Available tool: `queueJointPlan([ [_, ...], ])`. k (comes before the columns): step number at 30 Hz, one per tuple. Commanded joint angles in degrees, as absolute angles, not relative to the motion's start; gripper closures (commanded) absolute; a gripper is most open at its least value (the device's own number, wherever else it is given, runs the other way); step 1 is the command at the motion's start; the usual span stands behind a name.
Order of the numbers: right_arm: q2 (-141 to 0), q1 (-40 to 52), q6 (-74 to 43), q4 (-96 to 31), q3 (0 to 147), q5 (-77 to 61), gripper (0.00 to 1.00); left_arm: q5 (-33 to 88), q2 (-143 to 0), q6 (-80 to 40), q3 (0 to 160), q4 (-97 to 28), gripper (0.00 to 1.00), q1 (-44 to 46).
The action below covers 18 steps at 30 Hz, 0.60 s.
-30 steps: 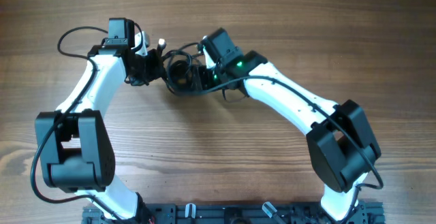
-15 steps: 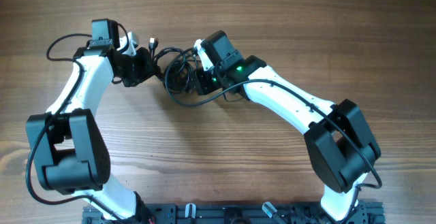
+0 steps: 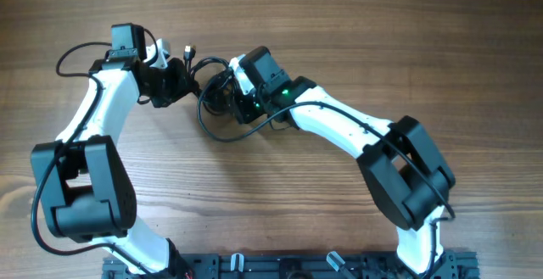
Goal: Untangle cables
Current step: 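Lower the right gripper back onto the coil beside the left gripper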
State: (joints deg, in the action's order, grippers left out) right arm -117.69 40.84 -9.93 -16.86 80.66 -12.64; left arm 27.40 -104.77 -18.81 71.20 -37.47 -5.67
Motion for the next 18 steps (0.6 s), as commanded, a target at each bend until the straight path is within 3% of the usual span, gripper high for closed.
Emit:
queueJointPlan([
  [1,-119.2,41.6,-7.4,-15.0,80.1,-12.9,0.45,29.1,-104.2,-19.2,71.1,-37.1,0.96,-7.4],
  [18,-124.2,43.5,-7.3,-9.2,80.1,-8.8,0.45,26.3,-104.2,-19.2,71.1,-37.1,0.96,-7.8],
])
